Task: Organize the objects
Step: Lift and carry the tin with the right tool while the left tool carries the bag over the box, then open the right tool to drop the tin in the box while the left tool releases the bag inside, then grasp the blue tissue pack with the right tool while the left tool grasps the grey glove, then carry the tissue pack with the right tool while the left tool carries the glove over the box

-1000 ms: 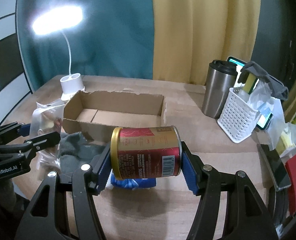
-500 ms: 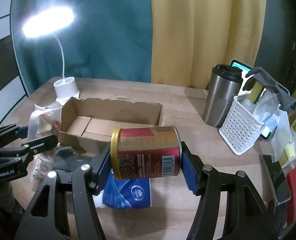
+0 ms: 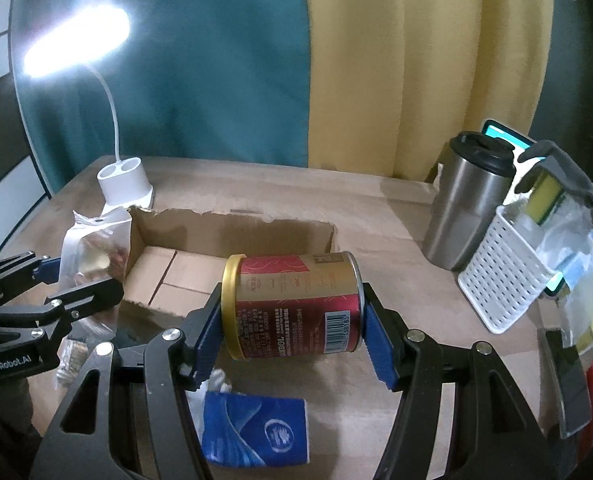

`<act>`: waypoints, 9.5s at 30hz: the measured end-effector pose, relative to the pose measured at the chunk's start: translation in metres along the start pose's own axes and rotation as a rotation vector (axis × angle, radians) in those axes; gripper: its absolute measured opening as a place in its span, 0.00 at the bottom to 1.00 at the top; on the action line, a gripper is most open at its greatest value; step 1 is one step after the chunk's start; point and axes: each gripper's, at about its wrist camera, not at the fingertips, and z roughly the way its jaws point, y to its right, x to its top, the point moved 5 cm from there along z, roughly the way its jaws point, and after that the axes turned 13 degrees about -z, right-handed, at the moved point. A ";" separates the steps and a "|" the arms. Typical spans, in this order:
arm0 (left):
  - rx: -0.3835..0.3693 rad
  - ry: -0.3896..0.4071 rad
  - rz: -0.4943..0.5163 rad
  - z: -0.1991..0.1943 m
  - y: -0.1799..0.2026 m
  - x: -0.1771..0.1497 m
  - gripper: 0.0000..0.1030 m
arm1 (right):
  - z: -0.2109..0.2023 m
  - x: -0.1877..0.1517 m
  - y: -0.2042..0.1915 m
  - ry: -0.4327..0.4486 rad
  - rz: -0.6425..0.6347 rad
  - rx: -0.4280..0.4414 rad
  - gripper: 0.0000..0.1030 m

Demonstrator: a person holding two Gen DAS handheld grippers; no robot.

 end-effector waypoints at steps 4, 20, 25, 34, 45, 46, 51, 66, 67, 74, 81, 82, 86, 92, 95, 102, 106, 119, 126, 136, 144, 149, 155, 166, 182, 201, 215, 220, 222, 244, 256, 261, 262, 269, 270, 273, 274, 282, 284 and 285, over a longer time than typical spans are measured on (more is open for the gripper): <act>-0.005 -0.011 -0.001 0.007 -0.003 0.002 0.53 | 0.013 0.006 -0.005 -0.011 -0.007 0.008 0.64; -0.026 -0.061 -0.010 0.036 -0.020 -0.002 0.53 | 0.053 -0.007 -0.011 -0.125 0.046 0.003 0.64; -0.037 -0.078 -0.001 0.043 -0.022 -0.001 0.53 | 0.046 -0.013 -0.014 -0.140 0.070 -0.020 0.64; -0.056 -0.094 0.038 0.044 -0.004 -0.004 0.53 | 0.046 -0.014 -0.009 -0.152 0.111 -0.028 0.64; -0.019 -0.125 0.036 0.061 0.017 -0.006 0.53 | 0.032 -0.013 0.014 -0.072 0.138 -0.009 0.79; -0.015 -0.131 0.035 0.064 0.019 -0.006 0.53 | 0.032 -0.014 0.016 -0.071 0.144 -0.007 0.79; -0.006 -0.164 0.032 0.078 0.030 -0.011 0.54 | 0.038 -0.025 0.030 -0.077 0.164 0.007 0.79; 0.009 -0.258 0.027 0.106 0.048 -0.018 0.62 | 0.058 -0.037 0.056 -0.084 0.192 0.042 0.79; 0.007 -0.262 0.020 0.107 0.047 -0.018 0.64 | 0.060 -0.037 0.055 -0.089 0.189 0.045 0.79; -0.031 -0.266 0.034 0.106 0.047 -0.016 0.64 | 0.084 -0.035 0.050 -0.139 0.154 0.031 0.79; -0.035 -0.245 0.036 0.101 0.044 -0.012 0.64 | 0.096 -0.032 0.052 -0.158 0.149 0.030 0.79; -0.034 -0.245 0.035 0.101 0.044 -0.012 0.64 | 0.096 -0.031 0.052 -0.157 0.151 0.031 0.79; -0.036 -0.238 0.040 0.099 0.043 -0.011 0.64 | 0.095 -0.032 0.052 -0.163 0.146 0.029 0.79; -0.048 -0.217 0.051 0.088 0.045 -0.009 0.64 | 0.087 -0.033 0.050 -0.157 0.150 0.018 0.79; -0.046 -0.197 0.049 0.080 0.043 -0.008 0.65 | 0.079 -0.030 0.049 -0.144 0.149 0.009 0.79; -0.029 -0.143 0.023 0.058 0.031 -0.006 0.74 | 0.058 -0.027 0.043 -0.116 0.138 -0.008 0.79; -0.015 -0.122 0.013 0.046 0.025 -0.006 0.74 | 0.046 -0.027 0.038 -0.102 0.133 -0.012 0.79; 0.051 -0.059 -0.031 0.011 0.004 -0.015 0.75 | 0.011 -0.030 0.015 -0.064 0.108 0.000 0.81; 0.067 -0.038 -0.045 -0.007 -0.004 -0.024 0.75 | 0.001 -0.033 0.002 -0.056 0.096 0.018 0.81; 0.086 -0.032 -0.063 -0.023 -0.014 -0.040 0.75 | -0.009 -0.042 -0.009 -0.052 0.096 0.032 0.81; 0.096 -0.035 -0.075 -0.030 -0.023 -0.050 0.75 | -0.014 -0.048 -0.018 -0.060 0.080 0.038 0.81; 0.098 -0.042 -0.079 -0.031 -0.026 -0.058 0.75 | -0.015 -0.053 -0.022 -0.061 0.078 0.040 0.81; 0.105 -0.053 -0.080 -0.028 -0.026 -0.068 0.75 | -0.016 -0.062 -0.028 -0.071 0.066 0.051 0.81; 0.122 -0.062 -0.082 -0.020 -0.026 -0.076 0.74 | -0.011 -0.073 -0.031 -0.088 0.069 0.084 0.81; 0.159 -0.087 -0.028 -0.001 -0.019 -0.082 0.64 | 0.009 -0.080 -0.035 -0.107 0.061 0.136 0.92; 0.127 -0.085 -0.022 0.002 -0.019 -0.083 0.22 | 0.012 -0.085 -0.031 -0.129 0.044 0.120 0.74; 0.186 -0.163 -0.018 0.029 -0.013 -0.098 0.71 | 0.007 -0.088 -0.026 -0.120 0.061 0.119 0.74; 0.158 -0.144 -0.012 0.025 -0.010 -0.100 0.52 | 0.004 -0.088 -0.024 -0.113 0.060 0.120 0.74; 0.146 -0.139 -0.012 0.022 -0.009 -0.099 0.46 | 0.004 -0.088 -0.024 -0.110 0.059 0.119 0.74; 0.065 -0.011 -0.026 -0.033 -0.005 -0.057 0.44 | -0.019 -0.064 -0.020 -0.055 0.059 0.071 0.74; 0.036 0.026 -0.005 -0.041 -0.001 -0.036 0.44 | -0.022 -0.051 -0.013 -0.041 0.064 0.047 0.74; 0.018 0.031 0.002 -0.041 0.000 -0.029 0.44 | -0.017 -0.048 -0.013 -0.057 0.055 0.040 0.74; 0.017 0.039 0.009 -0.042 0.000 -0.026 0.44 | -0.017 -0.047 -0.013 -0.056 0.054 0.039 0.74; 0.007 0.052 0.016 -0.037 -0.001 -0.013 0.44 | -0.013 -0.040 -0.009 -0.057 0.059 0.032 0.74; 0.004 0.052 0.017 -0.035 -0.001 -0.010 0.44 | -0.011 -0.039 -0.008 -0.060 0.059 0.031 0.74; 0.001 0.053 0.019 -0.032 -0.002 -0.005 0.44 | -0.009 -0.035 -0.007 -0.060 0.063 0.031 0.74; 0.000 0.049 0.021 -0.030 -0.002 -0.004 0.44 | -0.008 -0.033 -0.006 -0.059 0.063 0.030 0.74; 0.007 0.035 -0.008 -0.013 -0.010 0.003 0.44 | 0.006 -0.024 -0.005 -0.066 0.053 0.033 0.74; 0.008 0.030 -0.011 -0.007 -0.011 0.004 0.44 | 0.010 -0.021 -0.004 -0.065 0.058 0.034 0.74; 0.008 0.023 -0.013 -0.004 -0.012 0.004 0.44 | 0.012 -0.020 -0.003 -0.065 0.062 0.033 0.74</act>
